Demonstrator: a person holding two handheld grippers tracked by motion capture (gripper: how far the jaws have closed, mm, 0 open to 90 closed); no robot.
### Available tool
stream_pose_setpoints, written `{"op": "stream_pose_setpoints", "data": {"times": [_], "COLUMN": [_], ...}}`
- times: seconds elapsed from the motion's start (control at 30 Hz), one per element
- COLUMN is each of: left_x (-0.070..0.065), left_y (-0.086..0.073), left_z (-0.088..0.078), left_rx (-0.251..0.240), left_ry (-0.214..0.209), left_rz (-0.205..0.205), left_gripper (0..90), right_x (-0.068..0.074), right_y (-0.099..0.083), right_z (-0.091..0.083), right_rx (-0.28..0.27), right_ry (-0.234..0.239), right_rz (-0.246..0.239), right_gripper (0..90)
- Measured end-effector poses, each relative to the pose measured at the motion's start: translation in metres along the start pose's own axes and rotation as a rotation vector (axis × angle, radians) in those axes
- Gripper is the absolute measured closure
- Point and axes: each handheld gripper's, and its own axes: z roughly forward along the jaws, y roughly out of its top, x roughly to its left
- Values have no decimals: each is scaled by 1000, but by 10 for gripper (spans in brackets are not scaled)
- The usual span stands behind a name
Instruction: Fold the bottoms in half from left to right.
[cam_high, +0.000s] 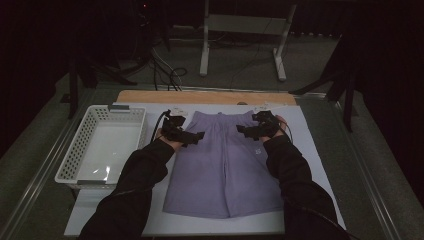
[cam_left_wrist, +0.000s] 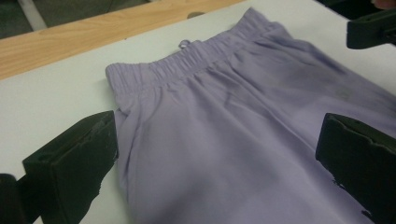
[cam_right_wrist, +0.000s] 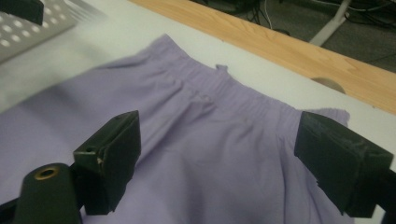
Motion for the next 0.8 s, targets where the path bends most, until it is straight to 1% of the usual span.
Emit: {"op": "stream_pose_setpoints", "data": {"times": [0.07,0.13,0.17,0.23,0.33,0.4,0.43,0.53,0.57,0.7,0.73,0.8], "left_x": [-4,-8,-10,-14,-19,-23,-24,-29,-31,-37,-39,-42], "left_y": [-2,-4,-5,-8,-13,-16,-18,-24,-27,-39,-43,-47], "left_z": [-7,-14,-17,-24,-34,-39,-42,-50,-53,-61,-63,-66], "left_rx": [-10,-20,-29,-43,-51,-56,-56,-59,-61,-63,-68,-70], "left_ry": [-6,-12,-17,-27,-39,-31,-34,-17,-19,-14,-8,-14], "left_rz": [21,32,39,54,63,69,77,107,115,127,128,131], "left_gripper": [1,1,1,1,1,1,1,1,1,1,1,1], "right_x": [4,7,10,14,21,26,28,36,38,48,50,53], "right_y": [3,7,9,13,19,23,24,29,31,33,33,32], "right_z": [-3,-6,-7,-10,-15,-18,-18,-19,-19,-17,-16,-13], "right_rx": [-20,-21,-35,-42,-65,-89,-91,-104,-106,-123,-125,-138], "right_ry": [9,9,18,22,40,53,57,57,61,76,77,65], "right_rz": [-12,-24,-23,-32,-35,-43,-45,-69,-75,-89,-88,-96], "right_gripper": [137,122,117,109,108,108,108,106,106,103,102,99]}}
